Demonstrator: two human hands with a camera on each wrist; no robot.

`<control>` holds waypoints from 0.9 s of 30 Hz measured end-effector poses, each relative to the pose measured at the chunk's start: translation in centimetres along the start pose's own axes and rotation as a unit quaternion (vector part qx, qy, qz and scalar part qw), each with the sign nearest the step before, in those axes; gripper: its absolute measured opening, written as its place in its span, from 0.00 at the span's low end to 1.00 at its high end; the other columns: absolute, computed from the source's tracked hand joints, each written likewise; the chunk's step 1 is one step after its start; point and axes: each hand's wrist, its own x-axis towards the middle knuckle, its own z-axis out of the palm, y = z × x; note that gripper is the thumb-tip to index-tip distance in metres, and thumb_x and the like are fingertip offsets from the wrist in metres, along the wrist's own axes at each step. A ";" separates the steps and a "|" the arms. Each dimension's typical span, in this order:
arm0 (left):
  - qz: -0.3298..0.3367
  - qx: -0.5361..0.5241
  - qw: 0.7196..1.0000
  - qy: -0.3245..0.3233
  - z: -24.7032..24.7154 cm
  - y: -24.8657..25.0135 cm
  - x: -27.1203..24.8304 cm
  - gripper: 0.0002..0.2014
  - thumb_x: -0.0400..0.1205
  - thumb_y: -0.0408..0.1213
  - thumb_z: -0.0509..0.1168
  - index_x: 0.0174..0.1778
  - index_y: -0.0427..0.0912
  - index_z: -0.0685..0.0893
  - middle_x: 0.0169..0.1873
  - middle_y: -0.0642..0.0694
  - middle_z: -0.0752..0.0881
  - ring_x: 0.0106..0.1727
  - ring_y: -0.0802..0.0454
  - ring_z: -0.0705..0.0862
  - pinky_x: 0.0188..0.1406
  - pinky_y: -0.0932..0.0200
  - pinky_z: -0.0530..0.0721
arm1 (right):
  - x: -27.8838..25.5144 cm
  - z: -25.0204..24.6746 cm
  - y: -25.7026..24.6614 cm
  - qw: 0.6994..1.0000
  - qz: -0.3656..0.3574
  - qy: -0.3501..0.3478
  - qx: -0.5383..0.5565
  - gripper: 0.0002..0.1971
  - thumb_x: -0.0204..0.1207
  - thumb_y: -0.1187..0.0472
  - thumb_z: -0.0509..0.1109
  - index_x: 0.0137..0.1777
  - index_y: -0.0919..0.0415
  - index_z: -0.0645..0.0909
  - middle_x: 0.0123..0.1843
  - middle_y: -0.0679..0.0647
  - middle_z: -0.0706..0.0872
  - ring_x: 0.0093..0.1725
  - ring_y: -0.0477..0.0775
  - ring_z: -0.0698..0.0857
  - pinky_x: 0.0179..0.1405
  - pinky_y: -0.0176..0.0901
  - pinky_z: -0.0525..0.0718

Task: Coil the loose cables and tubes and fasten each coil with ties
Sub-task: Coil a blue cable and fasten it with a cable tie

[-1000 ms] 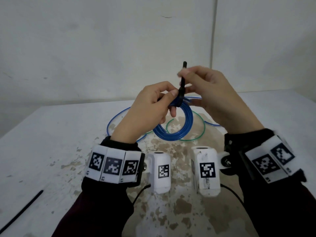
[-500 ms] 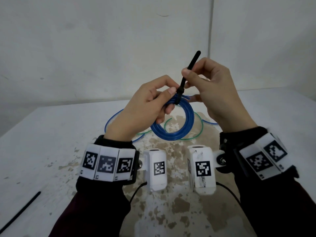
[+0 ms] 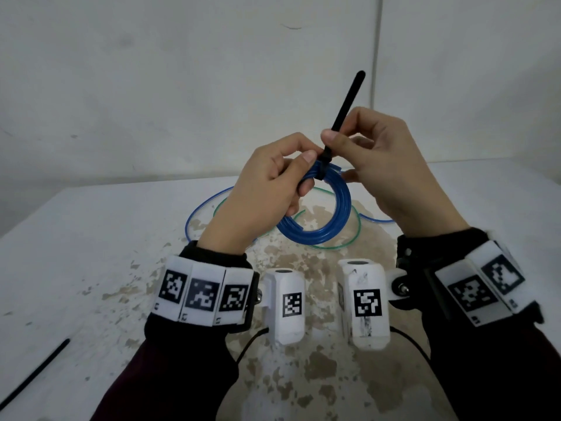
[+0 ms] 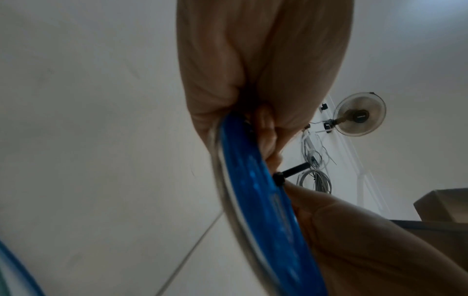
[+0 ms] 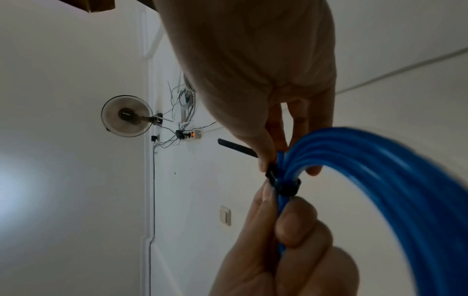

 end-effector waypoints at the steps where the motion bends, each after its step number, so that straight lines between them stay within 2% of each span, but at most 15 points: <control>1: 0.000 0.003 1.000 -0.005 0.0 0.1 0.0 0.11 0.89 0.34 0.55 0.53 0.32 0.80 0.25 0.42 0.70 0.20 0.54 0.63 0.20 0.63 0.67 | 0.0 -0.1 0.1 1.000 -0.005 0.004 -0.006 0.12 0.78 0.63 0.71 0.34 0.59 0.74 0.39 0.61 0.83 0.38 0.50 0.84 0.27 0.35 0.81; 4: -0.008 -0.003 1.000 0.000 0.4 0.4 -0.1 0.11 0.88 0.34 0.55 0.52 0.31 0.81 0.25 0.42 0.68 0.21 0.55 0.63 0.20 0.63 0.64 | 0.0 -0.6 -0.1 1.000 -0.005 -0.007 -0.008 0.13 0.78 0.63 0.71 0.33 0.57 0.74 0.36 0.58 0.83 0.37 0.48 0.83 0.27 0.33 0.80; 6: -0.006 -0.008 1.000 0.023 0.9 0.7 -0.1 0.12 0.86 0.38 0.59 0.49 0.34 0.84 0.23 0.45 0.69 0.22 0.56 0.64 0.21 0.64 0.63 | 0.0 -0.7 -0.5 1.000 -0.009 -0.015 0.007 0.13 0.78 0.63 0.71 0.33 0.59 0.74 0.32 0.54 0.80 0.32 0.44 0.81 0.27 0.33 0.80; 8: 0.003 0.011 0.999 0.045 1.1 0.9 0.0 0.12 0.85 0.41 0.62 0.43 0.37 0.86 0.17 0.57 0.73 0.18 0.62 0.69 0.21 0.71 0.64 | 0.0 -0.5 -0.7 1.000 -0.023 -0.009 0.004 0.13 0.77 0.64 0.71 0.33 0.59 0.74 0.29 0.51 0.79 0.28 0.43 0.79 0.26 0.33 0.80; 9: 0.008 0.024 0.998 0.050 1.2 0.9 -0.1 0.11 0.84 0.40 0.63 0.42 0.39 0.86 0.14 0.59 0.73 0.17 0.63 0.71 0.21 0.72 0.65 | 0.0 -0.3 -0.6 1.000 -0.030 -0.005 -0.007 0.13 0.77 0.64 0.72 0.33 0.59 0.73 0.28 0.51 0.79 0.28 0.44 0.80 0.26 0.34 0.80; 12: 0.031 0.069 0.995 0.071 1.2 0.6 -0.1 0.11 0.83 0.40 0.65 0.38 0.40 0.85 0.14 0.57 0.71 0.18 0.60 0.67 0.22 0.66 0.65 | 0.1 0.2 -0.1 0.999 -0.032 0.006 -0.025 0.12 0.77 0.64 0.71 0.34 0.59 0.74 0.34 0.56 0.83 0.33 0.50 0.82 0.25 0.35 0.81; 14: 0.048 0.094 0.991 0.082 1.4 0.4 -0.2 0.12 0.83 0.41 0.66 0.36 0.39 0.84 0.16 0.55 0.69 0.20 0.57 0.65 0.24 0.63 0.65 | 0.2 0.1 0.2 0.999 -0.023 0.003 -0.024 0.12 0.77 0.63 0.71 0.34 0.59 0.74 0.35 0.56 0.83 0.34 0.51 0.82 0.25 0.34 0.80; 17: 0.046 0.118 0.989 0.076 1.9 0.6 -0.2 0.12 0.83 0.41 0.65 0.37 0.38 0.85 0.14 0.56 0.70 0.19 0.58 0.66 0.25 0.65 0.65 | 0.0 -0.3 0.6 0.999 -0.012 -0.002 -0.031 0.13 0.77 0.63 0.72 0.33 0.58 0.74 0.35 0.55 0.83 0.33 0.51 0.83 0.25 0.37 0.80; 19: 0.009 0.077 0.995 0.055 2.0 0.5 -0.3 0.12 0.84 0.39 0.63 0.39 0.38 0.85 0.13 0.58 0.70 0.16 0.60 0.67 0.21 0.68 0.64 | -0.4 -0.6 0.7 0.999 -0.003 -0.008 -0.045 0.13 0.77 0.62 0.72 0.33 0.59 0.74 0.36 0.54 0.83 0.32 0.51 0.83 0.26 0.42 0.83; 21: -0.041 0.014 0.999 0.033 2.4 0.1 -0.2 0.12 0.85 0.40 0.62 0.39 0.40 0.86 0.15 0.57 0.68 0.16 0.60 0.64 0.19 0.66 0.63 | -0.8 -1.2 0.6 0.997 0.014 -0.016 -0.068 0.12 0.77 0.61 0.72 0.34 0.61 0.75 0.35 0.54 0.82 0.30 0.49 0.83 0.24 0.43 0.84; 24: -0.077 -0.079 0.994 0.006 4.0 -0.3 -0.2 0.12 0.85 0.42 0.62 0.42 0.41 0.86 0.21 0.48 0.68 0.18 0.56 0.62 0.19 0.62 0.62 | -1.7 -2.8 0.4 0.992 0.037 -0.008 -0.118 0.09 0.78 0.58 0.71 0.40 0.62 0.80 0.32 0.53 0.83 0.31 0.49 0.83 0.26 0.47 0.86; 27: -0.075 -0.147 0.986 0.003 6.2 0.0 -0.2 0.10 0.86 0.39 0.60 0.46 0.40 0.83 0.24 0.45 0.70 0.17 0.57 0.62 0.19 0.63 0.67 | -3.6 -5.1 0.5 0.990 0.077 -0.021 -0.115 0.10 0.81 0.55 0.68 0.49 0.62 0.84 0.41 0.60 0.88 0.36 0.54 0.86 0.33 0.51 0.89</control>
